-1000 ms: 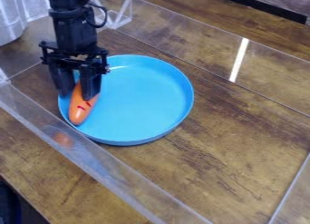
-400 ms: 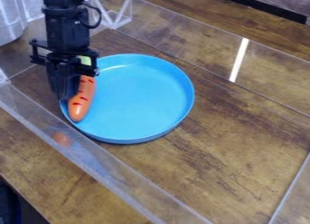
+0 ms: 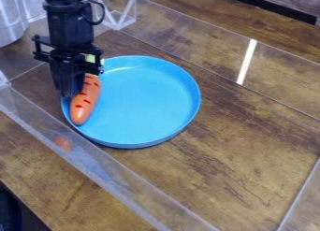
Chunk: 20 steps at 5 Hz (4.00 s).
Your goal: Remove the carrot from inside the blue tray and put it on the table
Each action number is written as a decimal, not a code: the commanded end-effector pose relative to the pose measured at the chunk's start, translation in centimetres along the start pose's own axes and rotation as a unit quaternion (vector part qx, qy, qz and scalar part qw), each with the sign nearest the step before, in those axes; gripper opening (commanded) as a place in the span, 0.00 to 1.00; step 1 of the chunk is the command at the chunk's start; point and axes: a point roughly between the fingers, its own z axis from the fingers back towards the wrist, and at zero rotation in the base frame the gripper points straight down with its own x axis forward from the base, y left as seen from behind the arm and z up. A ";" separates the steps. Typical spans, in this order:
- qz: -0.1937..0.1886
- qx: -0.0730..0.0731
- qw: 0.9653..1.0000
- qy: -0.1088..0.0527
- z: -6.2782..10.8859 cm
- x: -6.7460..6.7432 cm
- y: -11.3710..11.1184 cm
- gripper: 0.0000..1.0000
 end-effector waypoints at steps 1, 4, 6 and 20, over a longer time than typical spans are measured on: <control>-0.004 0.010 0.999 -0.040 2.6 -0.2 0.2 0.00; -0.015 0.018 0.998 -0.052 4.0 -0.3 0.1 0.00; -0.019 0.022 0.998 -0.057 4.6 0.0 0.1 0.00; -0.046 0.026 0.997 -0.058 0.4 2.8 0.4 0.00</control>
